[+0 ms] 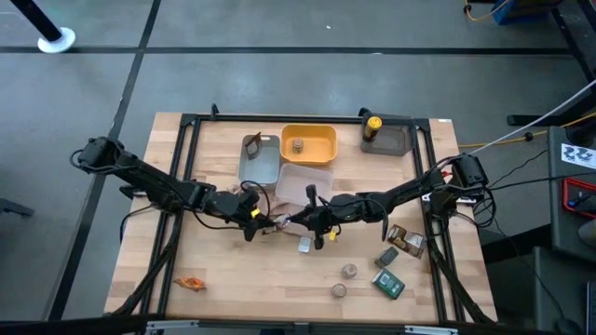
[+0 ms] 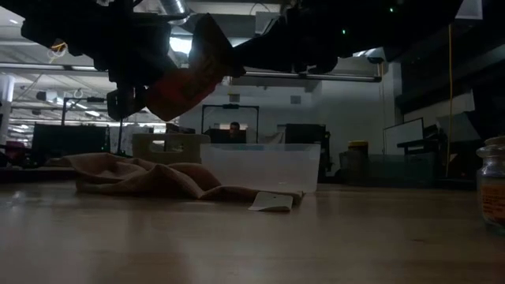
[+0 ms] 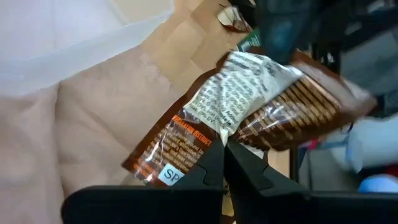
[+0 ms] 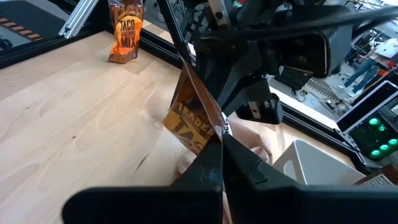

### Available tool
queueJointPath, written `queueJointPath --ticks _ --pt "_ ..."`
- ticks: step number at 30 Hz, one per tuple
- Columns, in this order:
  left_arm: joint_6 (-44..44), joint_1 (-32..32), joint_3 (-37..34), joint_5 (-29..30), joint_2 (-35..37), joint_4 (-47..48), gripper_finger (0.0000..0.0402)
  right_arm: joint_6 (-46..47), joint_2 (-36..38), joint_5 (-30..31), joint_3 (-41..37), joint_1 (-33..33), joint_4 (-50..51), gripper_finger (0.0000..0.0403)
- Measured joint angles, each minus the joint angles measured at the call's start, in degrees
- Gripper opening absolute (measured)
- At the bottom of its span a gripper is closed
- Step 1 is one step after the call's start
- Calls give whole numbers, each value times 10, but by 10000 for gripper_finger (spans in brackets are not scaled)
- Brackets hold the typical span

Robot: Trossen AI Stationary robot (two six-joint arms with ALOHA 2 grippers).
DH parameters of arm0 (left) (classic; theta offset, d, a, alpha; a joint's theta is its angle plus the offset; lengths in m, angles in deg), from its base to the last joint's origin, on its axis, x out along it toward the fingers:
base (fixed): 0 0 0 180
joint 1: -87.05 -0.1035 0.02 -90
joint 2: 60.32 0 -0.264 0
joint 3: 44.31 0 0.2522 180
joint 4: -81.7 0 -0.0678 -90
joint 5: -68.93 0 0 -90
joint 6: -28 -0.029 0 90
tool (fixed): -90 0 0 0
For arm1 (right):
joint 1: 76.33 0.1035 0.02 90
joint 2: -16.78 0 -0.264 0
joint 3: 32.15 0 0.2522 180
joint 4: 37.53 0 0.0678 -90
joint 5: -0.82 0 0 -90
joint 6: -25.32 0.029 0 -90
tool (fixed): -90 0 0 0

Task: Sort spices by type
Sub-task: Put the top left orange seasoning pack into the gray bin

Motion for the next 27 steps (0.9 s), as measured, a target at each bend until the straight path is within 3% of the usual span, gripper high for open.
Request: queueJointPath --ticks 5,17,27 --pt "-60 -1 0 -5 0 -3 35 27 0 7 0 -3 7 1" --pt "-163 -12 0 12 0 -1 198 120 -1 55 0 -33 51 1" --pt "-162 -12 0 122 0 0 227 215 -1 98 0 -53 55 0"
